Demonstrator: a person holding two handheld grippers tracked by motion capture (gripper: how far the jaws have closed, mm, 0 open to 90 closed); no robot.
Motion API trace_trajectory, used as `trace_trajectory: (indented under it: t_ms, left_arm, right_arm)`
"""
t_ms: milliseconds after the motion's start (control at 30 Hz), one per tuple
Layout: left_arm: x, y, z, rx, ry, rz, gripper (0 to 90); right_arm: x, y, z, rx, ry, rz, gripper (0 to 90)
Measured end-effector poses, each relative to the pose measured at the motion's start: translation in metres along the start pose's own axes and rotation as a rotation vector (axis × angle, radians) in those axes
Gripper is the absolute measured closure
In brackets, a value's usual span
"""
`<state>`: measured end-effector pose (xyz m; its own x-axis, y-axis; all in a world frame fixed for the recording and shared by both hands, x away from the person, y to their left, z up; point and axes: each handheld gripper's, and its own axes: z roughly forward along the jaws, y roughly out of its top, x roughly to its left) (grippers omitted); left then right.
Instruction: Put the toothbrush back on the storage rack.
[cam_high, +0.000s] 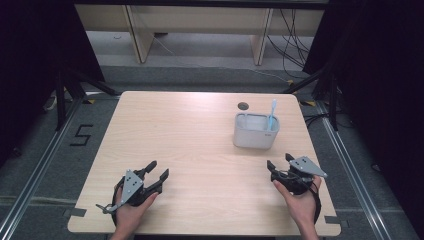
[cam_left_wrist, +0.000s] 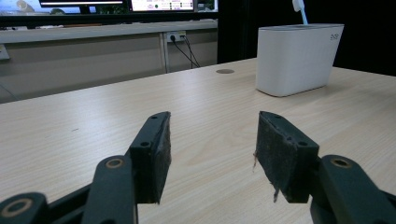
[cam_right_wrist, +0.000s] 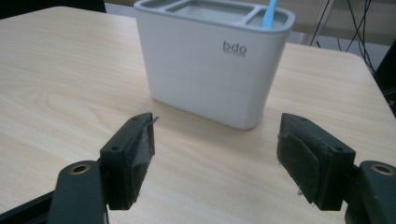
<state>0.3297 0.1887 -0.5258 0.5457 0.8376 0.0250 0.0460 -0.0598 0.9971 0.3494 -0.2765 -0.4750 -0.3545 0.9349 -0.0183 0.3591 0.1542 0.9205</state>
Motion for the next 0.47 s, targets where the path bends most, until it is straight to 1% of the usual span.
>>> trace_trajectory:
  t_ms: [33,67,100,133,167,200,233,267,300,333,367,400,433,467]
  left_arm:
    - [0.000,0.000,0.000,-0.002,0.000,-0.002,44.6]
    - [0.000,0.000,0.000,-0.002,0.000,-0.003,44.6]
    - [0.000,0.000,0.000,-0.003,0.000,-0.006,44.6]
    - [0.000,0.000,0.000,-0.002,0.000,-0.005,44.6]
    - [0.000,0.000,0.000,-0.002,0.000,-0.005,44.6]
    - [0.000,0.000,0.000,0.000,0.000,-0.002,44.7]
    - [0.000,0.000,0.000,0.001,0.000,0.001,44.6]
    - [0.000,0.000,0.000,0.000,-0.001,0.001,44.7]
    - [0.000,0.000,0.000,0.000,-0.001,0.001,44.6]
    - [0.000,0.000,0.000,0.001,-0.001,0.000,44.6]
    - [0.000,0.000,0.000,0.001,-0.001,-0.002,44.6]
    - [0.000,0.000,0.000,0.001,0.000,-0.004,44.6]
    - [0.000,0.000,0.001,0.001,0.000,-0.006,44.6]
    - [0.000,0.000,0.001,0.003,-0.001,-0.005,44.6]
  right_arm:
    - [0.001,-0.003,-0.002,0.018,-0.004,0.012,28.9]
    - [0.002,-0.006,-0.003,0.016,0.006,0.021,28.9]
    - [0.001,-0.009,-0.003,0.008,0.006,0.010,29.0]
    - [0.002,-0.011,-0.006,0.017,0.012,0.019,29.1]
    - [0.003,-0.014,-0.005,0.003,0.016,0.006,29.1]
    - [0.004,-0.016,-0.006,0.005,0.024,0.013,29.1]
    - [0.008,-0.018,-0.007,0.006,0.009,0.049,29.2]
    - [0.006,-0.019,-0.007,-0.010,0.007,0.007,29.3]
    - [0.006,-0.019,-0.007,-0.010,0.007,0.007,29.3]
    - [0.006,-0.021,-0.005,-0.029,0.005,-0.004,29.3]
    - [0.006,-0.021,-0.005,-0.015,0.007,-0.002,29.3]
    - [0.009,-0.023,-0.003,-0.020,0.015,0.032,29.3]
    - [0.009,-0.023,-0.003,-0.020,0.015,0.032,29.3]
    - [0.009,-0.023,-0.004,-0.004,0.012,0.035,29.3]
